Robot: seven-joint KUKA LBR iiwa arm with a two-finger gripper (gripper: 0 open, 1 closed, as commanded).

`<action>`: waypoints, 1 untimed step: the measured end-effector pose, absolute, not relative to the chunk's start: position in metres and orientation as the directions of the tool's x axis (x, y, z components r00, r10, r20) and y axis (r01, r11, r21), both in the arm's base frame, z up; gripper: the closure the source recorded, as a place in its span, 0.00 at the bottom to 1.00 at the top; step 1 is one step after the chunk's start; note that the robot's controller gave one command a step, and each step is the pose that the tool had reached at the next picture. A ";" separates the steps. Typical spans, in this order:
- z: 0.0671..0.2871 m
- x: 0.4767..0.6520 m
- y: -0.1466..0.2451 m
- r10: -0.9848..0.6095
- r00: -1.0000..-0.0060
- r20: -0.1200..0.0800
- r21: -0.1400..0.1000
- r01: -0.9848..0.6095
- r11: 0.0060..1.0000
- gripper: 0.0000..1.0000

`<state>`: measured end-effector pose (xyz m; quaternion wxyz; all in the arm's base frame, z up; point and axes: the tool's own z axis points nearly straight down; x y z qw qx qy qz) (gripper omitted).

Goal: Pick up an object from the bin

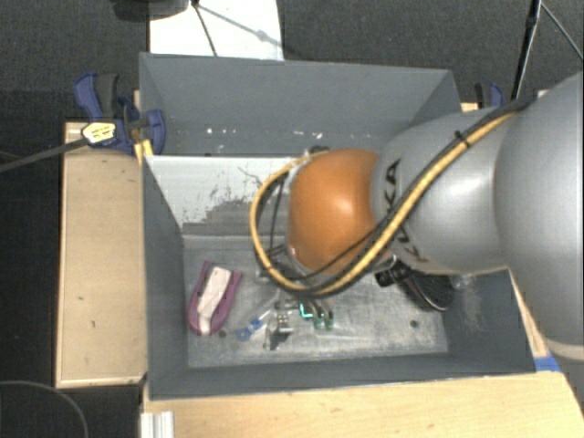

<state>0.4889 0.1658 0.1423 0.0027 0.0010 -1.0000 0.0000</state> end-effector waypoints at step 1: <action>0.072 0.507 0.125 -0.128 -0.992 -0.008 0.003 -0.128 0.992 0.00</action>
Offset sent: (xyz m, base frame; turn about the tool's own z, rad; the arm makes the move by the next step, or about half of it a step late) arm 0.0153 -0.0414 -0.0723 -0.1290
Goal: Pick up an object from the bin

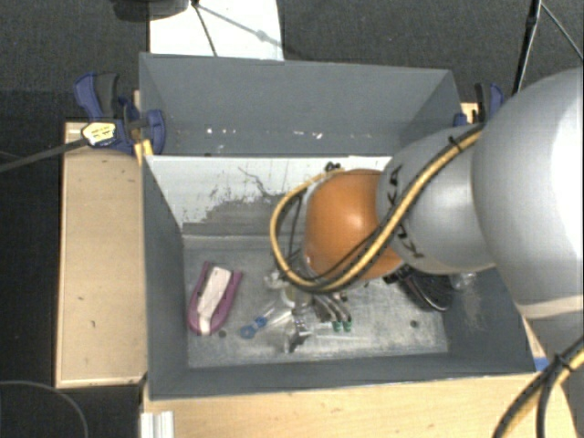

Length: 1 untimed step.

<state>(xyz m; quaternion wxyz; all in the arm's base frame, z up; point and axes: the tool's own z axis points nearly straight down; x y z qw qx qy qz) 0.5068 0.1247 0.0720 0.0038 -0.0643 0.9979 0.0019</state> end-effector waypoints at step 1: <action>0.074 0.508 0.126 -0.123 -0.992 -0.006 0.002 -0.123 0.992 0.00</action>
Offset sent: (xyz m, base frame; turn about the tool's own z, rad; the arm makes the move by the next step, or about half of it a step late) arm 0.0000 0.0000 0.0000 0.0000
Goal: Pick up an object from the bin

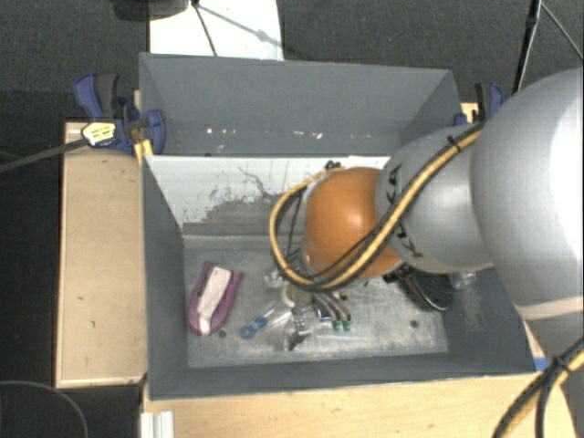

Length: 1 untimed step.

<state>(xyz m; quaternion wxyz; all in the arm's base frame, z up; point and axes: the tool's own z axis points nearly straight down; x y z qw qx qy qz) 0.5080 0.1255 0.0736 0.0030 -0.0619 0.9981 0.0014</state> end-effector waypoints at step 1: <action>0.074 0.509 0.126 -0.114 -0.993 -0.008 0.003 -0.114 0.993 0.00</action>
Offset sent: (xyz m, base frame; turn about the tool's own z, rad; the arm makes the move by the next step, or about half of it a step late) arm 0.0000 0.0000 0.0000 0.0000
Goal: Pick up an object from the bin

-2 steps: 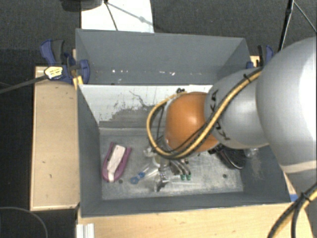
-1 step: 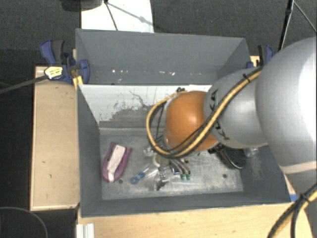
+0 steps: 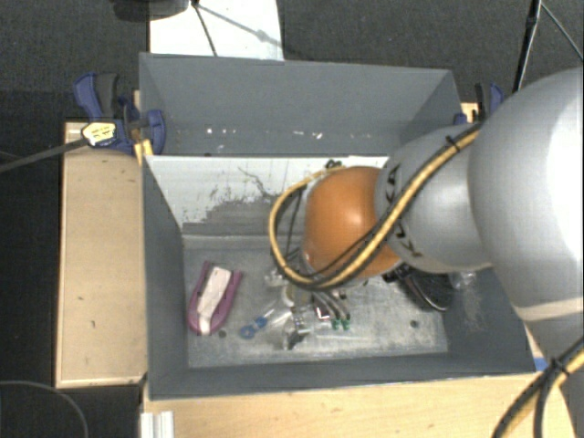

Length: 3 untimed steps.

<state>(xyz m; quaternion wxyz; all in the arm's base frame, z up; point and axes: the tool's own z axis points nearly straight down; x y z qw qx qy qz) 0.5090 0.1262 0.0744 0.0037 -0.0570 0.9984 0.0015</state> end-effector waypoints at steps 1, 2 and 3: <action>0.075 0.510 0.127 -0.105 -0.994 -0.009 0.003 -0.105 0.994 0.00; 0.075 0.511 0.127 -0.093 -0.996 -0.010 0.003 -0.093 0.996 0.00; 0.076 0.512 0.127 -0.093 -0.996 -0.012 0.003 -0.093 0.996 1.00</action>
Offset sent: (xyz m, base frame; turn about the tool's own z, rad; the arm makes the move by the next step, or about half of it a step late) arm 0.0000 0.0000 0.0000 0.0000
